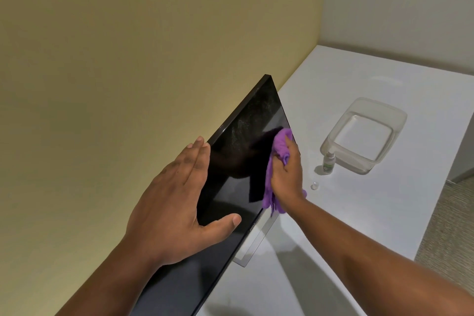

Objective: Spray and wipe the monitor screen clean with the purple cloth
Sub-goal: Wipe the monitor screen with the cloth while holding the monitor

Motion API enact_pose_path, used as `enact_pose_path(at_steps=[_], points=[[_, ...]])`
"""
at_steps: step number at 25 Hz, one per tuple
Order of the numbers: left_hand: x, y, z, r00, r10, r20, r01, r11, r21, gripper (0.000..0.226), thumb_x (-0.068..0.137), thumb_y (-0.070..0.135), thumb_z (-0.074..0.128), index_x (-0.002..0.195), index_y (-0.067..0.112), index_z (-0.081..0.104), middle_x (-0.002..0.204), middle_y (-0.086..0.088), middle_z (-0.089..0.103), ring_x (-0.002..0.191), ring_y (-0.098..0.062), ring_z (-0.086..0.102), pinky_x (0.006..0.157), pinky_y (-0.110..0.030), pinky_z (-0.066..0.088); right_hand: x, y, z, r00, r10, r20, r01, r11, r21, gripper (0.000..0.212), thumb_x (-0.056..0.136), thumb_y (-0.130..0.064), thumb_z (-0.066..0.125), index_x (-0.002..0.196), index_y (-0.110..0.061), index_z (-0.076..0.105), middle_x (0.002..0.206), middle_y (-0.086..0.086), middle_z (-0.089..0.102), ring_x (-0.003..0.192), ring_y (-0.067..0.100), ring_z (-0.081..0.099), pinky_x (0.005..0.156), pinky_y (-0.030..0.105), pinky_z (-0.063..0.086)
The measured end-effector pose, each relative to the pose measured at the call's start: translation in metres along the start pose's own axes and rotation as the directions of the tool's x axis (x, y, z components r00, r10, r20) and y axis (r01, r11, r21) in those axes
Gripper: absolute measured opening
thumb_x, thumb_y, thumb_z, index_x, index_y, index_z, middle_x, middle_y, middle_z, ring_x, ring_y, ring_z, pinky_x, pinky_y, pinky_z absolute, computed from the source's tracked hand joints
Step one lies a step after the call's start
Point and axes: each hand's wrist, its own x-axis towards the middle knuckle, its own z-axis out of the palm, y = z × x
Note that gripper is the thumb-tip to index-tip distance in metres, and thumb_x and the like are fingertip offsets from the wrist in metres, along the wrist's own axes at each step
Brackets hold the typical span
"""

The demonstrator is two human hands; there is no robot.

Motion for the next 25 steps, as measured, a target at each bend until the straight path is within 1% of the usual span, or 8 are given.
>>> enact_pose_path(at_steps=[2, 4, 9, 11, 14, 16, 20, 25], points=[[-0.001, 0.001, 0.000, 1.000, -0.004, -0.001, 0.004, 1.000, 0.000, 0.114, 0.076, 0.096, 0.019, 0.162, 0.028, -0.014, 0.170, 0.009, -0.016, 0.156, -0.006, -0.008, 0.125, -0.037, 0.017, 0.007, 0.016, -0.013, 0.985, 0.169, -0.032, -0.170, 0.985, -0.028, 0.043, 0.105, -0.011, 0.041, 0.144, -0.028, 0.041, 0.132, -0.002, 0.056, 0.124, 0.020, 0.057, 0.101, 0.032, 0.046], [-0.001, 0.002, 0.000, 1.000, -0.007, 0.002, 0.007, 1.000, 0.000, 0.114, 0.076, 0.096, 0.017, 0.162, 0.027, -0.014, 0.170, 0.009, -0.017, 0.156, -0.007, -0.009, 0.126, -0.039, 0.019, 0.025, 0.016, -0.021, 0.949, 0.309, -0.062, -0.311, 0.950, -0.031, 0.035, 0.102, -0.009, 0.040, 0.134, -0.025, 0.046, 0.109, -0.003, 0.058, 0.113, 0.028, 0.062, 0.088, 0.034, 0.049], [-0.001, -0.001, 0.000, 1.000, -0.007, 0.007, 0.007, 1.000, -0.003, 0.114, 0.076, 0.096, 0.019, 0.162, 0.028, -0.013, 0.171, 0.008, -0.015, 0.157, -0.008, -0.007, 0.125, -0.039, 0.019, 0.027, -0.010, 0.000, 0.995, 0.027, -0.091, -0.025, 0.999, 0.027, 0.038, 0.100, -0.032, 0.047, 0.135, -0.048, 0.045, 0.117, -0.024, 0.055, 0.097, -0.005, 0.057, 0.084, 0.007, 0.045], [0.001, 0.000, -0.001, 1.000, -0.006, 0.009, 0.006, 1.000, -0.004, 0.114, 0.076, 0.096, 0.018, 0.161, 0.028, -0.015, 0.170, 0.008, -0.016, 0.156, -0.007, -0.009, 0.126, -0.039, 0.019, 0.018, 0.011, -0.005, 0.993, 0.073, -0.093, -0.074, 0.997, 0.000, 0.033, 0.105, -0.026, 0.049, 0.136, -0.038, 0.051, 0.118, -0.016, 0.055, 0.098, 0.001, 0.060, 0.084, 0.011, 0.045], [0.000, 0.002, -0.002, 1.000, -0.005, 0.015, 0.005, 1.000, 0.001, 0.114, 0.076, 0.096, 0.017, 0.162, 0.026, -0.012, 0.171, 0.007, -0.016, 0.157, -0.008, -0.008, 0.126, -0.040, 0.020, 0.026, 0.028, -0.020, 0.945, 0.297, -0.137, -0.308, 0.949, -0.068, 0.015, 0.106, -0.017, 0.045, 0.103, -0.026, 0.056, 0.101, 0.002, 0.064, 0.094, 0.023, 0.067, 0.079, 0.027, 0.048], [0.000, 0.001, -0.001, 1.000, -0.010, 0.014, 0.010, 1.000, 0.011, 0.115, 0.076, 0.096, 0.016, 0.162, 0.025, -0.012, 0.171, 0.006, -0.015, 0.157, -0.009, -0.008, 0.126, -0.040, 0.020, 0.028, 0.019, -0.015, 0.965, 0.229, -0.132, -0.235, 0.971, -0.038, 0.018, 0.102, -0.021, 0.046, 0.091, -0.031, 0.057, 0.090, -0.007, 0.065, 0.086, 0.013, 0.067, 0.066, 0.015, 0.048], [0.001, 0.003, -0.002, 1.000, -0.014, 0.013, 0.014, 0.999, 0.036, 0.115, 0.076, 0.096, 0.017, 0.162, 0.025, -0.014, 0.171, 0.005, -0.016, 0.157, -0.010, -0.010, 0.126, -0.039, 0.017, 0.016, 0.017, -0.003, 0.990, 0.061, -0.130, -0.066, 0.997, -0.031, 0.027, 0.103, -0.028, 0.054, 0.128, -0.035, 0.056, 0.095, -0.028, 0.053, 0.085, -0.004, 0.061, 0.061, -0.001, 0.042], [0.002, 0.004, 0.000, 1.000, -0.022, 0.003, 0.021, 0.996, 0.082, 0.116, 0.078, 0.094, 0.020, 0.163, 0.020, -0.007, 0.172, 0.003, -0.011, 0.157, -0.013, -0.008, 0.125, -0.039, 0.015, 0.035, 0.028, -0.012, 0.918, 0.339, -0.207, -0.343, 0.939, 0.021, 0.024, 0.105, -0.017, 0.049, 0.126, -0.018, 0.060, 0.108, 0.009, 0.062, 0.095, 0.020, 0.067, 0.080, 0.029, 0.054]])
